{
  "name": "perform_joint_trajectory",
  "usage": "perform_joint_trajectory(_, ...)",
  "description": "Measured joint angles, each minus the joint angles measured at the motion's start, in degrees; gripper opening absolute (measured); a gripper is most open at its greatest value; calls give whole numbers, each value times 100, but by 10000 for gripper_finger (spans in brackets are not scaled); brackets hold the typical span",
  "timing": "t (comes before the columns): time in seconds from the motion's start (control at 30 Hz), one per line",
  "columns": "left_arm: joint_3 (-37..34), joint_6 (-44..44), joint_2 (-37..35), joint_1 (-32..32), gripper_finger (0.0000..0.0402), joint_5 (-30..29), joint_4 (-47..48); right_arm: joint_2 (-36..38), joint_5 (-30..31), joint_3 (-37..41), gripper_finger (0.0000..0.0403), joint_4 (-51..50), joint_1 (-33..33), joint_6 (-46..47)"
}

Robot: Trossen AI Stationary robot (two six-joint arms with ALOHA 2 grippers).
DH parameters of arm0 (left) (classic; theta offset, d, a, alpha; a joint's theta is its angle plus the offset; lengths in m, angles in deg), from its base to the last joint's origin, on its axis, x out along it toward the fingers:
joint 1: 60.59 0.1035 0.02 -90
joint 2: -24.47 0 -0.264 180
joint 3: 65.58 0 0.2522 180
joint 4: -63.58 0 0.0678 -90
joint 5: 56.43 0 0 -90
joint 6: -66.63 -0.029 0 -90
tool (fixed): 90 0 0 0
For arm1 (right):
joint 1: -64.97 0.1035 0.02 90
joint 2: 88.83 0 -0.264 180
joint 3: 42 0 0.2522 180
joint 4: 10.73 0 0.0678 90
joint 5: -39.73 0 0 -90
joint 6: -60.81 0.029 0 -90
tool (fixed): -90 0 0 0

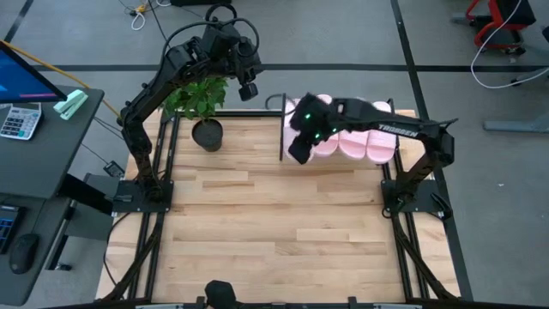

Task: Pick and place slides into the shelf
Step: Adjust the pink slides on the shelf

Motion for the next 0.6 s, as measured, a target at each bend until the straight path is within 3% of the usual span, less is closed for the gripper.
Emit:
perform_joint_trajectory(0.17,0,6,0,0,107,0,-2,314,89,-258,96,-342,-317,-346)
perform_joint_trajectory(0.4,0,115,0,0,107,0,-2,709,207,-225,11,-1970,-471,-1260)
perform_joint_trajectory(0.5,0,139,0,0,107,0,-5,725,183,-225,11,-2326,-271,-1738)
perform_joint_trajectory(0.6,0,225,0,0,107,0,-11,654,173,-223,39,-2451,-63,-2009)
